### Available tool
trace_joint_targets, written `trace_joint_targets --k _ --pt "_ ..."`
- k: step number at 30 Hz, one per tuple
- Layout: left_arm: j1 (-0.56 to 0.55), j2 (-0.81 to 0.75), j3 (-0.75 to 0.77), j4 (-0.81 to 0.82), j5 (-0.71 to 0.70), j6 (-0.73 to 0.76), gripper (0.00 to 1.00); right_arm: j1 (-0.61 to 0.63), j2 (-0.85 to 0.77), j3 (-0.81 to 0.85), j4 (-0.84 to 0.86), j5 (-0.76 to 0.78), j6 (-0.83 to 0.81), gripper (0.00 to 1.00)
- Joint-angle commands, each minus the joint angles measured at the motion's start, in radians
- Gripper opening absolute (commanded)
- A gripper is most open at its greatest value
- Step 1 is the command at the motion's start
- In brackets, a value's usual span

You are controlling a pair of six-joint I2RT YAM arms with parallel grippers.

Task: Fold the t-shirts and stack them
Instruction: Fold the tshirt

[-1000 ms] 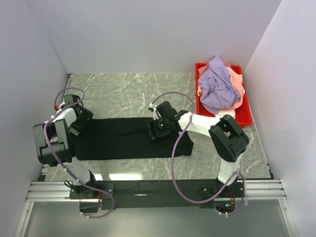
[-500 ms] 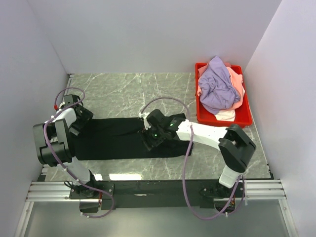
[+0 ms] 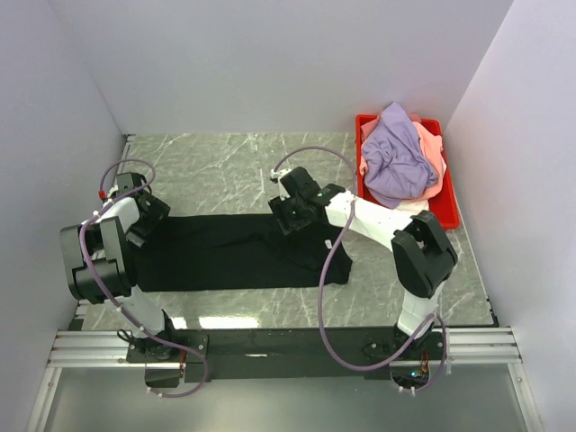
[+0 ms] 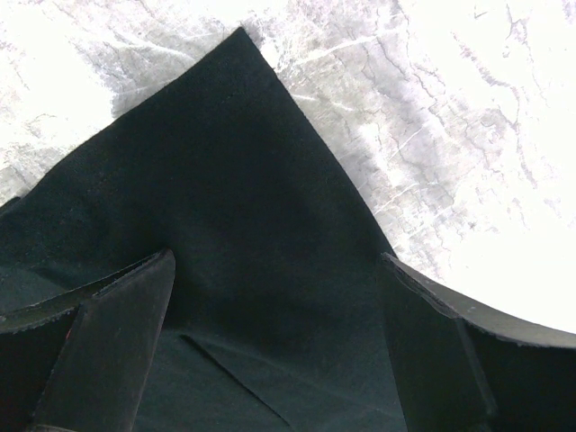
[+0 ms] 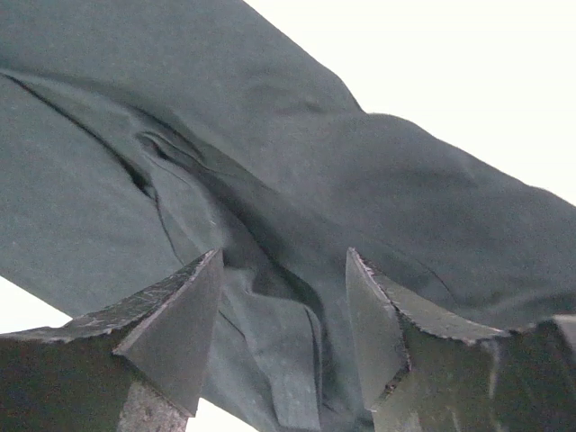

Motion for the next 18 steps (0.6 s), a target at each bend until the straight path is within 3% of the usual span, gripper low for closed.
trace_joint_targets --k 1,11,12,13,14,17,18 --pt "0.005 -0.007 -0.018 0.032 0.01 0.013 0.99 0.004 0.036 0.069 0.001 -0.069 -0.044 0.63" --pt "0.005 -0.004 -0.021 0.032 0.004 0.012 0.99 0.003 0.081 0.064 0.035 -0.149 -0.051 0.52" --pt "0.004 -0.004 -0.019 0.032 0.004 0.012 0.99 0.004 0.086 0.064 0.038 -0.152 -0.05 0.42" --pt "0.005 -0.004 -0.021 0.03 0.004 0.01 0.99 0.004 0.096 0.07 0.039 -0.148 -0.048 0.38" --pt "0.005 -0.004 -0.019 0.029 0.004 0.01 0.99 0.004 0.101 0.073 0.038 -0.128 -0.039 0.24" --pt "0.005 -0.004 -0.018 0.029 0.003 0.013 0.99 0.006 0.122 0.092 0.019 -0.114 -0.036 0.11" --pt "0.005 -0.002 -0.018 0.03 0.004 0.012 0.99 0.006 0.125 0.095 0.015 -0.114 -0.03 0.0"
